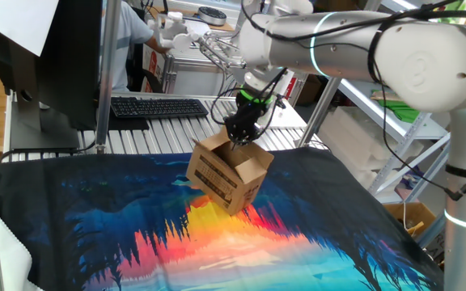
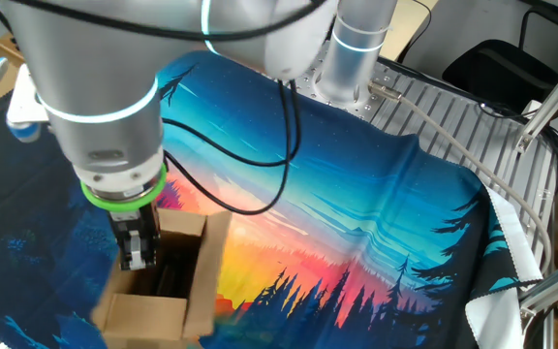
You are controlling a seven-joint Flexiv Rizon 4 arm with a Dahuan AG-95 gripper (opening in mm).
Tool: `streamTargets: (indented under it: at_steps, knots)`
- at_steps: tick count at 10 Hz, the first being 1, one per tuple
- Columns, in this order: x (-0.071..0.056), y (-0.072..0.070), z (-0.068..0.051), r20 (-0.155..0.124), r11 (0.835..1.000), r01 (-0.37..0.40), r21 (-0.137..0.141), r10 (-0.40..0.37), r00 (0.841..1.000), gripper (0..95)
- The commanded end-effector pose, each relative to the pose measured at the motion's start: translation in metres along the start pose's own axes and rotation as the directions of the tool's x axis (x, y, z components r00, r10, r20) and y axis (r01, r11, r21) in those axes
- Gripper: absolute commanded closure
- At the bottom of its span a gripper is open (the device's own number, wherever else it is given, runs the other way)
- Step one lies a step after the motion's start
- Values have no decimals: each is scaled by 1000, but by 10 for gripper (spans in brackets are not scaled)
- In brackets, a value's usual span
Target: Cover the box
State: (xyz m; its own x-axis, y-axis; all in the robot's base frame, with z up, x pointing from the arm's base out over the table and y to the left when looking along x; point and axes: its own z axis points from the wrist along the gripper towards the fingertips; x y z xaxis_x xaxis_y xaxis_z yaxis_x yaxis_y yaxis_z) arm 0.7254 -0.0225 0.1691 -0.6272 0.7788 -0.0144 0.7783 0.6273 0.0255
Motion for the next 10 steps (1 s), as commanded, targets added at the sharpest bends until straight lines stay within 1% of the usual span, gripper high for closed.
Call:
streamTargets:
  at_steps: [1, 2, 3, 4, 5, 6, 8, 10]
  knots:
    - [13, 1, -15, 0, 999, -5, 34, 5, 1000, 950]
    - [13, 1, -20, 1, 999, 7, 51, -7, 1000, 950]
    - [10, 1, -25, -8, 998, 16, 55, -16, 1000, 950]
    - [6, 2, -30, -15, 998, 24, 62, -23, 1000, 950]
    - [-2, 4, -35, -17, 997, 36, 67, -35, 999, 950]
    - [-8, 3, -37, -14, 996, 49, 70, -48, 999, 950]
    - [-16, 0, -40, -19, 995, 70, 69, -69, 997, 950]
    - [-24, -3, -45, -22, 994, 85, 69, -84, 996, 950]
